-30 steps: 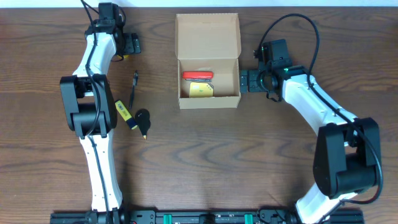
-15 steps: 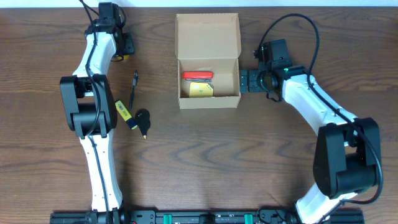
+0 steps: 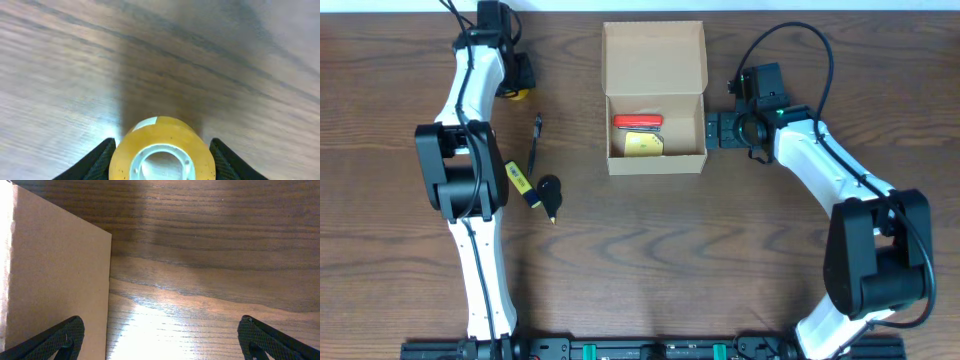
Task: Pack container
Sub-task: 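Lift the tape roll with the left gripper and carry it toward the box, then lower the tape roll into the box's right side with the left gripper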
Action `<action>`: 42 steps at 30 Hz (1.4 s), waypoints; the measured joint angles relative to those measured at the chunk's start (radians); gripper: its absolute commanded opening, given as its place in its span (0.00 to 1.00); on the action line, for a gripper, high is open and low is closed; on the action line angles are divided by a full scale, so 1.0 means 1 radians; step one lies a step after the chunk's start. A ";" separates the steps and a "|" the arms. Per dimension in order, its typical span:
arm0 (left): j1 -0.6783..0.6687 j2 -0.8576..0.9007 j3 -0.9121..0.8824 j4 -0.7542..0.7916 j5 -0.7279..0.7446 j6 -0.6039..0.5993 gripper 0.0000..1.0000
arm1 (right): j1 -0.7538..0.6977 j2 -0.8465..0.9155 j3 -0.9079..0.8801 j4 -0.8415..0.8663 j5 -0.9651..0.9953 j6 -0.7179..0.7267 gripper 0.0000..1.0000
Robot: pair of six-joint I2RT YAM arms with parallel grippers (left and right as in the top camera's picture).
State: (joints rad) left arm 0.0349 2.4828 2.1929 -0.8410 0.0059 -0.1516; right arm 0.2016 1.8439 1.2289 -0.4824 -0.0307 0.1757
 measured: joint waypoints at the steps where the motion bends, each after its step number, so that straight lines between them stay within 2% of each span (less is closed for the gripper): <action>1: -0.003 -0.010 0.019 -0.023 0.008 0.009 0.06 | 0.000 0.000 0.000 0.000 0.000 0.000 0.99; 7: -0.082 -0.149 0.144 -0.147 0.059 0.125 0.05 | 0.000 0.000 0.000 0.000 0.000 0.000 0.99; 13: -0.278 -0.316 0.194 -0.205 0.138 0.275 0.05 | 0.000 0.000 0.000 0.000 0.000 0.000 0.99; 17: -0.348 -0.345 0.195 -0.266 0.218 0.376 0.06 | 0.000 0.000 0.000 0.000 0.000 0.000 0.99; 22: -0.364 -0.324 0.195 -0.383 0.328 0.578 0.05 | 0.000 0.000 0.000 0.000 0.000 0.000 0.99; 31: -0.396 -0.195 0.195 -0.294 0.389 0.788 0.05 | 0.000 0.000 0.000 0.000 0.000 0.000 0.99; 38: -0.412 -0.086 0.194 -0.172 0.411 0.846 0.05 | 0.000 0.000 0.000 0.000 0.000 0.000 0.99; 42: -0.415 -0.085 0.194 -0.170 0.451 0.871 0.05 | 0.000 0.000 0.000 0.000 0.000 0.000 0.99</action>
State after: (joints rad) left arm -0.3801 2.3981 2.3867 -1.0107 0.4568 0.7197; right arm 0.2016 1.8439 1.2289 -0.4820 -0.0307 0.1757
